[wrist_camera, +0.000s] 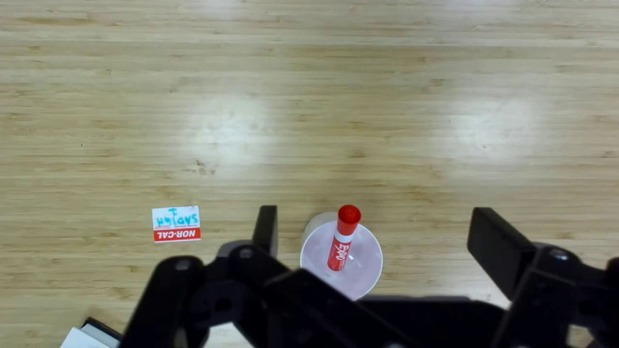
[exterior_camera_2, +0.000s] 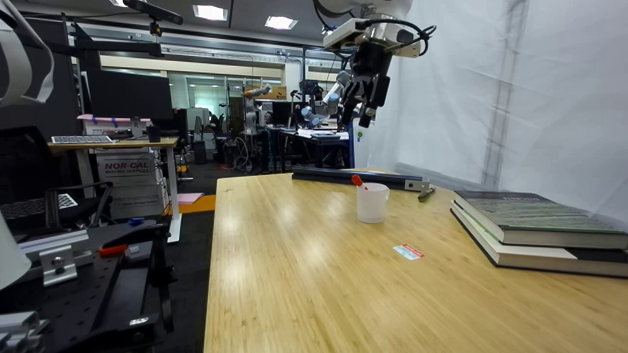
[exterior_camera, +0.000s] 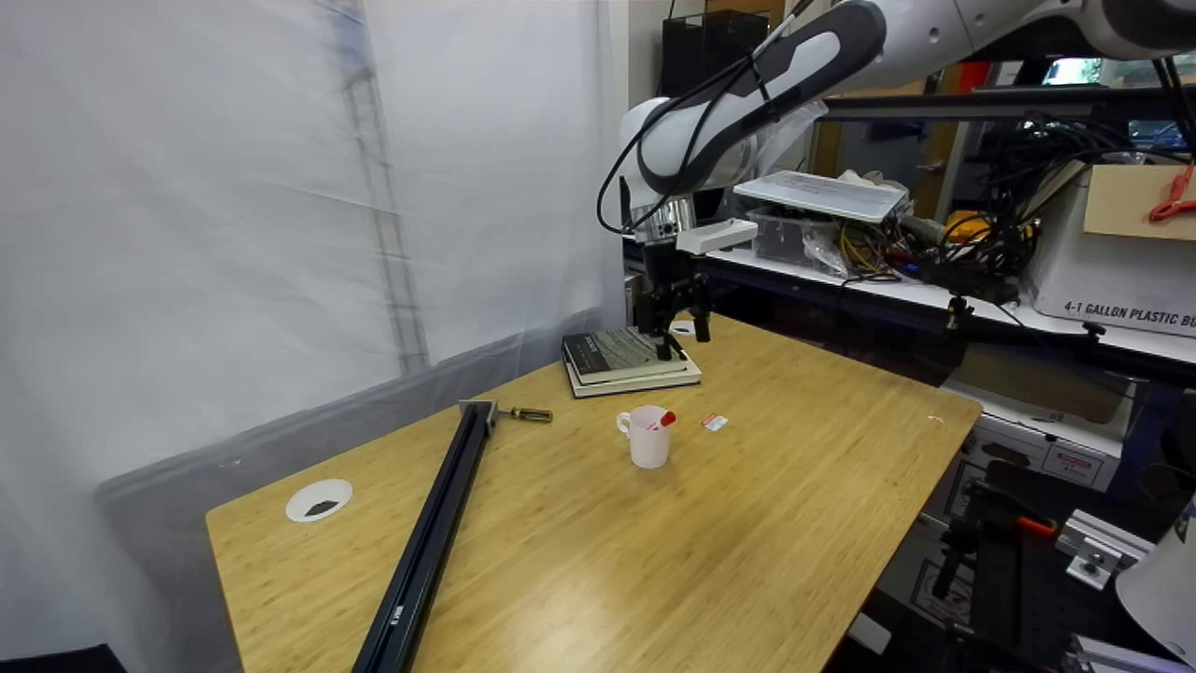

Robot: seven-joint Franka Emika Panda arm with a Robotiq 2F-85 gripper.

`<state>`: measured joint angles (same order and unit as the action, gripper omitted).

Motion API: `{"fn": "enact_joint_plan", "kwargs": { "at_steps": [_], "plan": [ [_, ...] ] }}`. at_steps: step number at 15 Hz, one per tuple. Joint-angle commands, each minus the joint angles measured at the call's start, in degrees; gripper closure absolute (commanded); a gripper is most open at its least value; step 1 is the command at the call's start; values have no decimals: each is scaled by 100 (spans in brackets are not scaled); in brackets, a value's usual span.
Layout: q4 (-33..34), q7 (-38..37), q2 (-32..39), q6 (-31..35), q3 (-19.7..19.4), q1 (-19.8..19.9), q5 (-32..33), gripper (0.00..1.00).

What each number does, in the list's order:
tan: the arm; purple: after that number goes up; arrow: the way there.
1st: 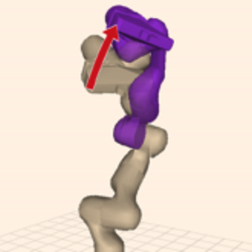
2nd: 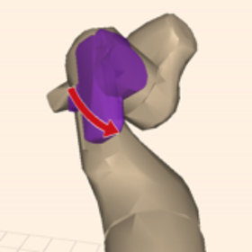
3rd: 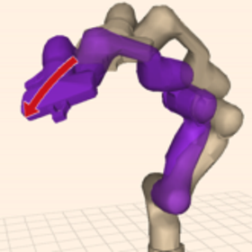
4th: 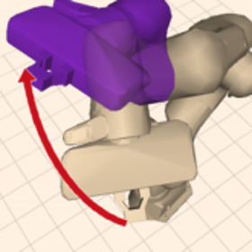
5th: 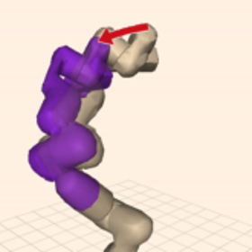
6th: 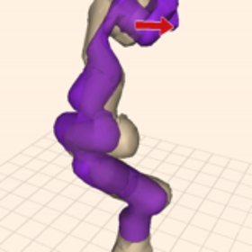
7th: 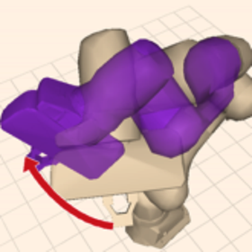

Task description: Move the mug to the right, put the marker on the desk, then put it back in the mug

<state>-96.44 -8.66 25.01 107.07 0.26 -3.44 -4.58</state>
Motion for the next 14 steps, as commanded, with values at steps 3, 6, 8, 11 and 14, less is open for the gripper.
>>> {"fn": "enact_joint_plan", "kwargs": {
  "at_steps": [3,6,8,11,14],
  "plan": [
    [476,-2,487,201,-68,30,188,0],
    [587,53,697,250,-113,69,181,0],
    [643,70,831,282,-132,92,170,0],
    [700,117,993,317,-141,111,187,0],
    [769,181,1108,327,-138,138,175,0]
  ]
}}
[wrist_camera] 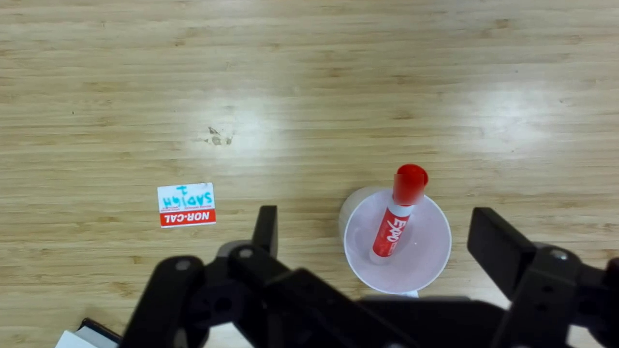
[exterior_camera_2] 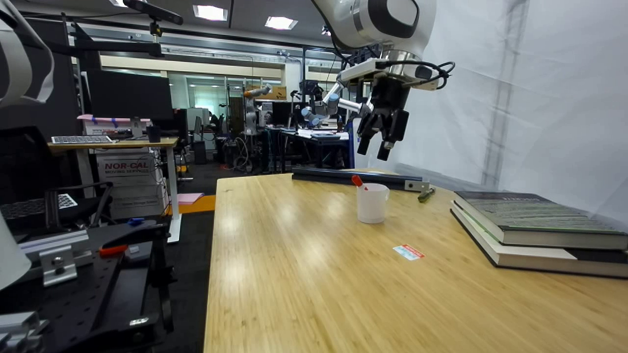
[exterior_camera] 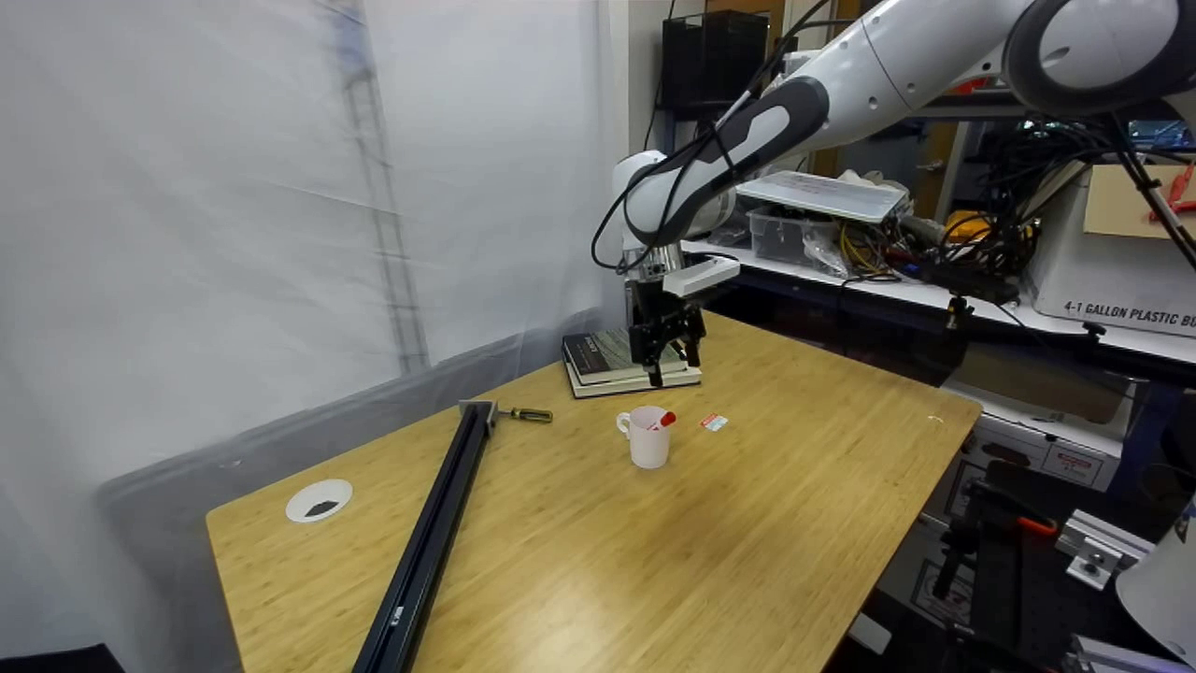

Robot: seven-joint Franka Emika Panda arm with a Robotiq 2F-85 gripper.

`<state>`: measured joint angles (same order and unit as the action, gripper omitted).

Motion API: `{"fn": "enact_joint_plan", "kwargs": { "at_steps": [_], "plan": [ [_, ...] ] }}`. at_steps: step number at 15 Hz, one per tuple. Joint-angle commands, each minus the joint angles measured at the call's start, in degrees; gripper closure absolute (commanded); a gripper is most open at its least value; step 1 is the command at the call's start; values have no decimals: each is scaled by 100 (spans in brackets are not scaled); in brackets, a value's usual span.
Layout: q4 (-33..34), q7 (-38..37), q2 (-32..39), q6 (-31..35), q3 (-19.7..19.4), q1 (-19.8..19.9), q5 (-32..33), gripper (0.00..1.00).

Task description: Move the mug to the right, put the marker on the desk, then put it back in the mug

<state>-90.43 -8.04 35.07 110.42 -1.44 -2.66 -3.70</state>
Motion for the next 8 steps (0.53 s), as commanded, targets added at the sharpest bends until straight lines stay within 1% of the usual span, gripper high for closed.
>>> {"fn": "enact_joint_plan", "kwargs": {
  "at_steps": [1,8],
  "plan": [
    [187,143,132,-13,33,67,85,0],
    [443,342,425,5,29,125,97,0]
  ]
}}
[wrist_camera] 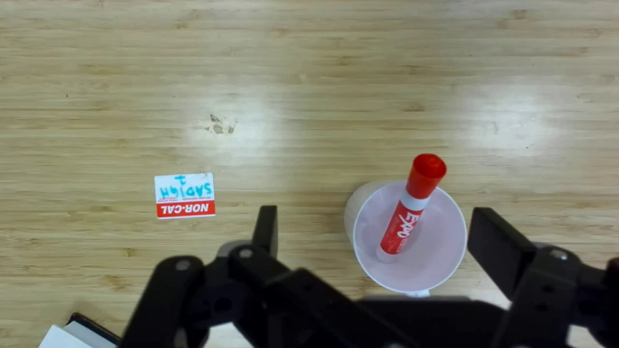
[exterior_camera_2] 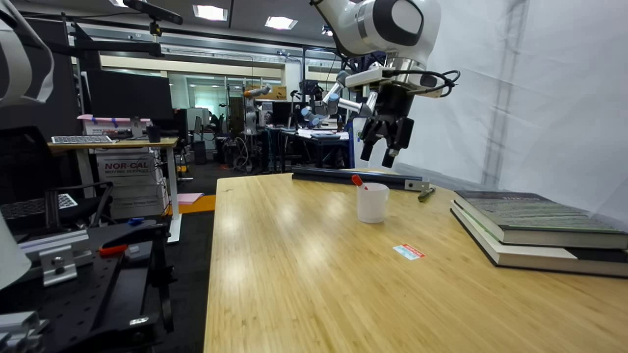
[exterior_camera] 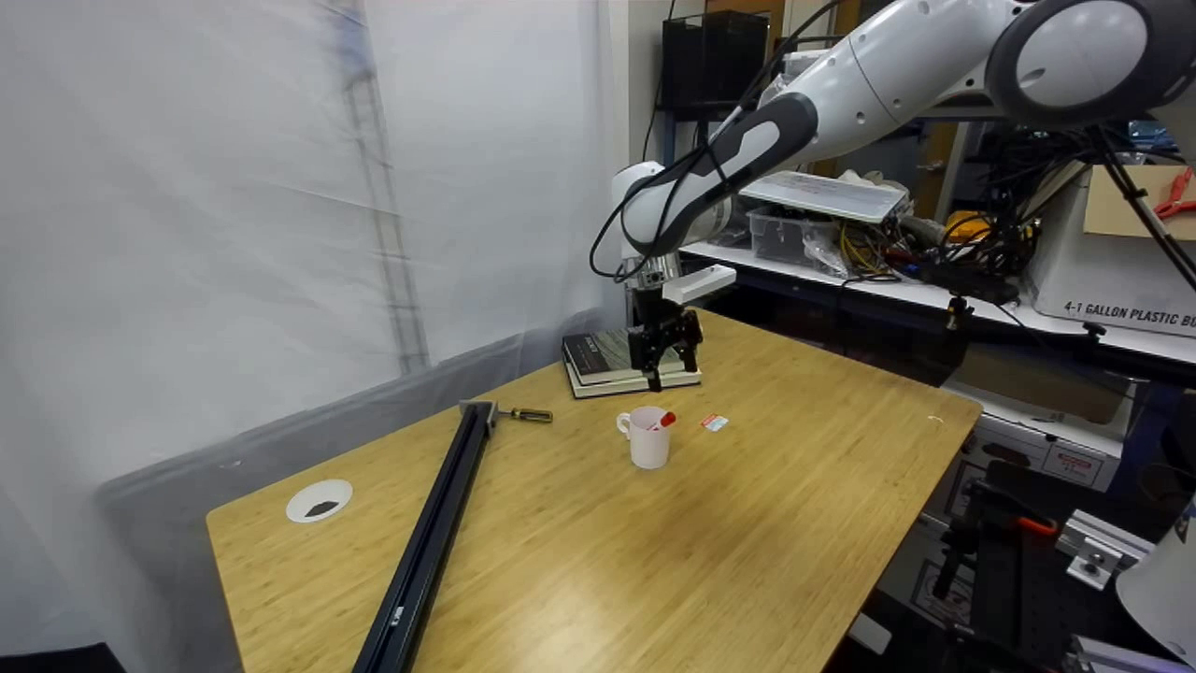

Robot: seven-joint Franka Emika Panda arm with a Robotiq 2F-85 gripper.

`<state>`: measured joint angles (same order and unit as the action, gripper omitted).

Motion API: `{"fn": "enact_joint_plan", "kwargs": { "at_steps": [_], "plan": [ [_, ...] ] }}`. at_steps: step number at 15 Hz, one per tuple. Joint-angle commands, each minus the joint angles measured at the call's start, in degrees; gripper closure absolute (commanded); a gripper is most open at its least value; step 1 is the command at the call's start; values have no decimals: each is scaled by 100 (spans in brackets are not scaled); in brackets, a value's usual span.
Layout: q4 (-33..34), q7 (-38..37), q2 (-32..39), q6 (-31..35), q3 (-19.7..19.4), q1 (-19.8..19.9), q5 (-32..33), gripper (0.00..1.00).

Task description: Move the mug to the right, put the marker on the desk, then put it back in the mug

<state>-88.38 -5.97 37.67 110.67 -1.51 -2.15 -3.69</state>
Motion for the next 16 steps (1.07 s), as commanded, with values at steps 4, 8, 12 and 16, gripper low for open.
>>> {"fn": "enact_joint_plan", "kwargs": {
  "at_steps": [4,8,12,16],
  "plan": [
    [416,222,345,-45,28,109,102,0],
    [574,281,499,-58,27,123,111,0],
    [750,352,713,-109,33,134,114,0],
    [896,426,911,-126,36,146,120,0]
  ]
}}
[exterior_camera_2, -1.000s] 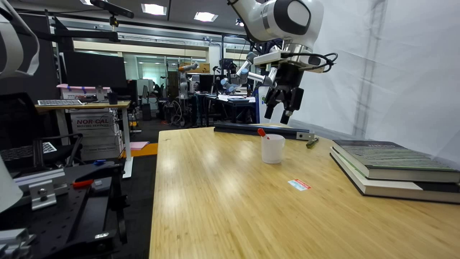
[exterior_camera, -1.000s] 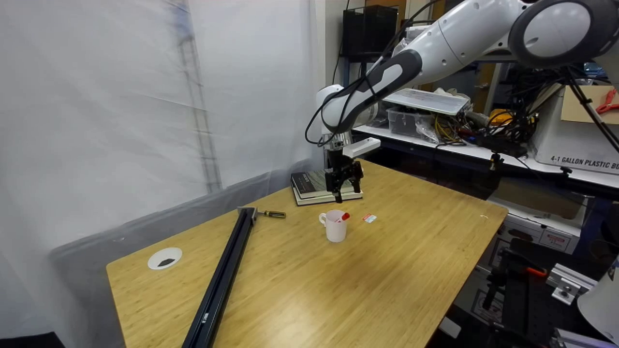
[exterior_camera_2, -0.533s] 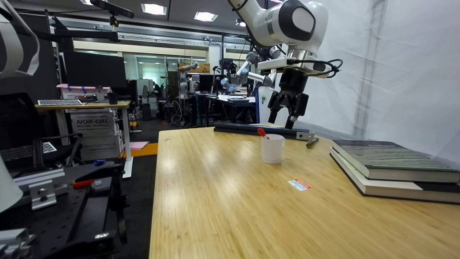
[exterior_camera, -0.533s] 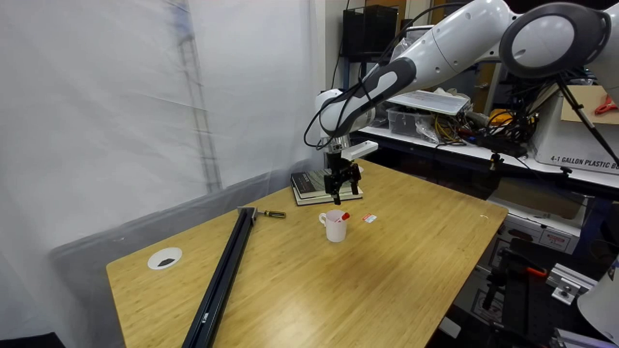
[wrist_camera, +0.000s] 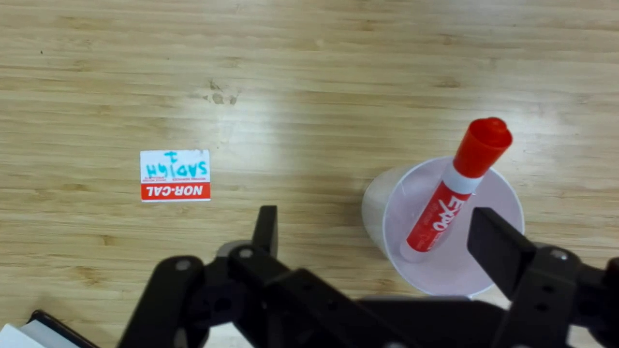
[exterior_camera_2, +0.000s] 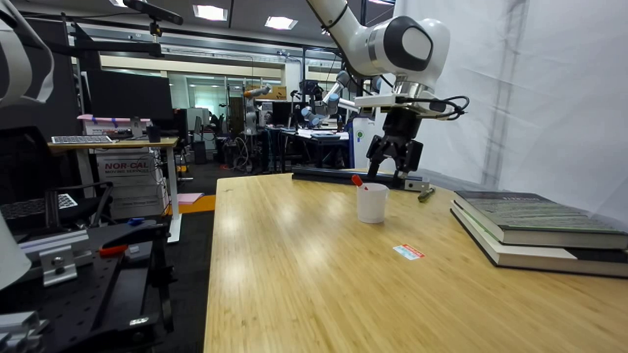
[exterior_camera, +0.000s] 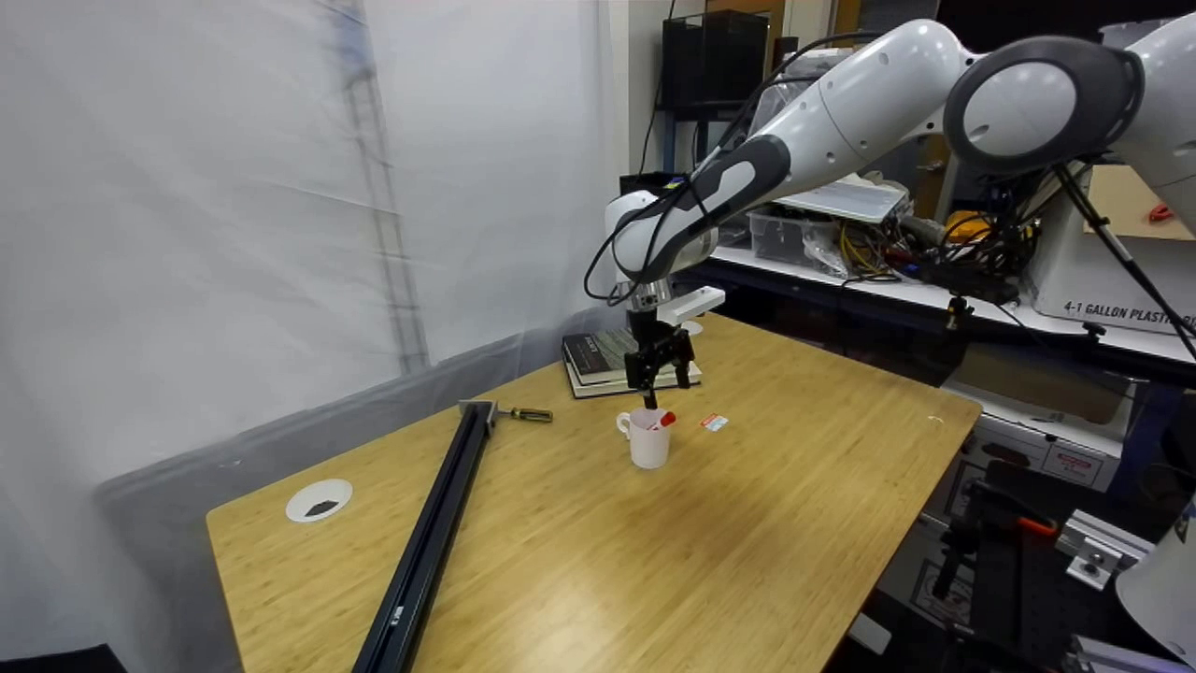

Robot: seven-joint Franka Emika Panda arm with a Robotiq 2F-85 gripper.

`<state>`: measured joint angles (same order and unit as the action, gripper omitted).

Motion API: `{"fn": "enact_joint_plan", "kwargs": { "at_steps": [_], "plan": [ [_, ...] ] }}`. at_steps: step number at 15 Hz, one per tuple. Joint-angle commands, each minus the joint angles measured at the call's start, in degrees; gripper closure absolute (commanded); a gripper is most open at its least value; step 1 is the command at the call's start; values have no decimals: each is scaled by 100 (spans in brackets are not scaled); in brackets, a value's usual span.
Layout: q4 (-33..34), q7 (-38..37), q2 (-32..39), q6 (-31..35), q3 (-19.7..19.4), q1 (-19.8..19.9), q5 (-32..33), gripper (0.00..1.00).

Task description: Move the mug to the right, put the marker on the desk, then put it back in the mug

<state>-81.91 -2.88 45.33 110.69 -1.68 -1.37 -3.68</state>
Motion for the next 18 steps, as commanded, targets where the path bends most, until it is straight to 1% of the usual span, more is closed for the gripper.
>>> {"fn": "enact_joint_plan", "kwargs": {
  "at_steps": [1,14,15,16,18],
  "plan": [
    [286,127,187,-142,54,65,120,0],
    [648,241,591,-226,54,65,142,0],
    [671,241,611,-241,52,60,148,25],
    [692,252,624,-245,51,59,154,26],
    [731,263,642,-252,48,56,164,40]
  ]
}}
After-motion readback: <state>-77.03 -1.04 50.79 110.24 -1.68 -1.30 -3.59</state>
